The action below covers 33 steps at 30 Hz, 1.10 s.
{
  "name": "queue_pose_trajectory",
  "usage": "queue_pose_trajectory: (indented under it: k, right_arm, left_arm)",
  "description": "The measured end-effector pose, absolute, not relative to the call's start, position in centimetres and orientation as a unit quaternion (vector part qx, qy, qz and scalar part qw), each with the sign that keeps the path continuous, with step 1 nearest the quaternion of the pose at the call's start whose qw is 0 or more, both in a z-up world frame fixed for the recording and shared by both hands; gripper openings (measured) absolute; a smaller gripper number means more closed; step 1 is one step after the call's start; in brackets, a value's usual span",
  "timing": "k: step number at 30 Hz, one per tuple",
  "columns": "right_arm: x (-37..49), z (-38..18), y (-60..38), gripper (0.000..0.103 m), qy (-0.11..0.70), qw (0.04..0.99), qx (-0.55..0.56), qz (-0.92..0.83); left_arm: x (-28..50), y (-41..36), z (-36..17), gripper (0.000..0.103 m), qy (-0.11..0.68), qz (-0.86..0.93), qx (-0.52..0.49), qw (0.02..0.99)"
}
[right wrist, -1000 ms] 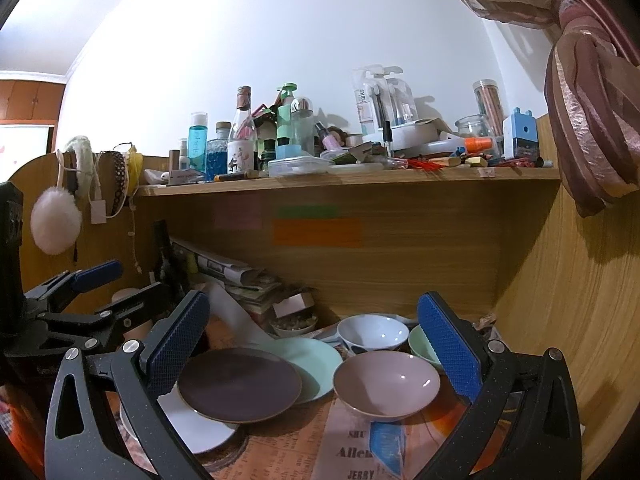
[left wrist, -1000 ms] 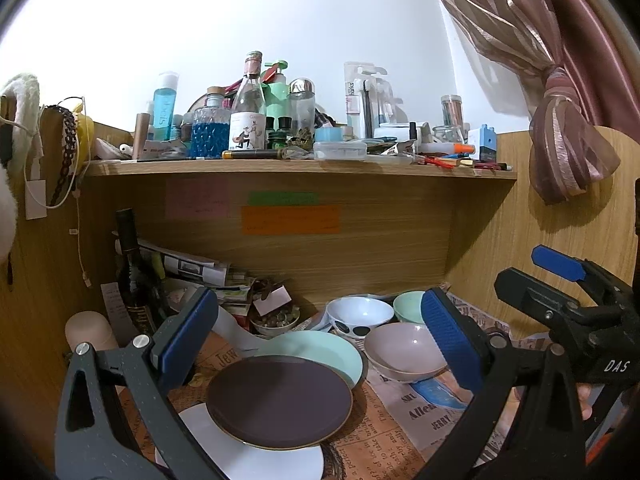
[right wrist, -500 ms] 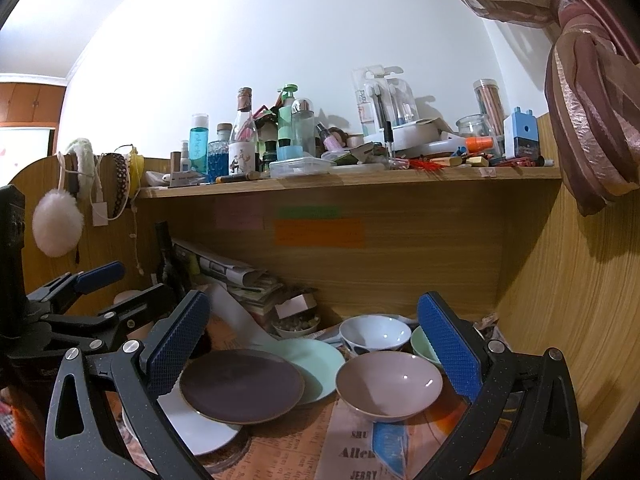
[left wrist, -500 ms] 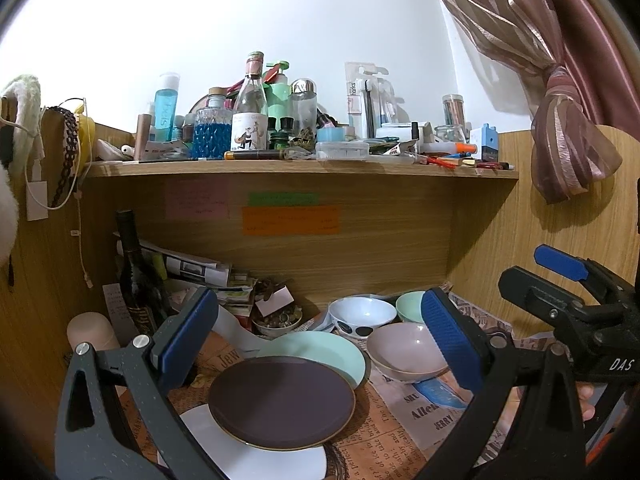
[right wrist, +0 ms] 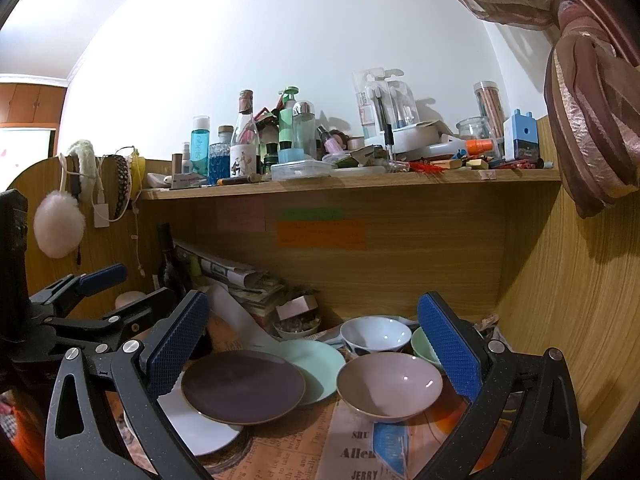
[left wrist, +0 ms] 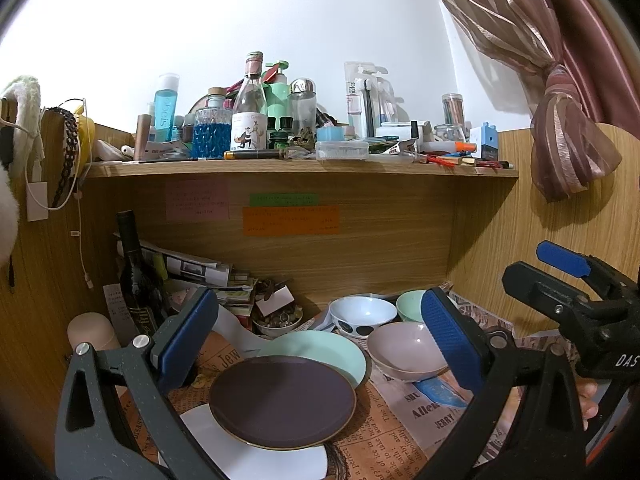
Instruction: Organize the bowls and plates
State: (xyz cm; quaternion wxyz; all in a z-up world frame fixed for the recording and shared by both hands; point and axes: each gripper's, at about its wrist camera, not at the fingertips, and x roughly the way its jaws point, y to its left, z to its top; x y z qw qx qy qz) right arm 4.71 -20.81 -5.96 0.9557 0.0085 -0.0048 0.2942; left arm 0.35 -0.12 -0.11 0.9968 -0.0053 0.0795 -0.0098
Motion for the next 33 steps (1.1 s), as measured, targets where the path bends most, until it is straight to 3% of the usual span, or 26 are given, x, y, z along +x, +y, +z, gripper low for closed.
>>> queue_pose_trajectory:
  k: [23, 33]
  right_arm:
    - [5.7, -6.3, -20.3, 0.103, 0.007, 0.957, 0.011, 0.288]
    - [8.6, -7.8, -18.8, 0.103, 0.052, 0.953, 0.007, 0.297]
  left_arm:
    - [1.0, 0.6, -0.6, 0.103, 0.086, -0.009, -0.006, 0.996]
    - [3.3, 3.3, -2.2, 0.103, 0.133, -0.014, -0.019, 0.991]
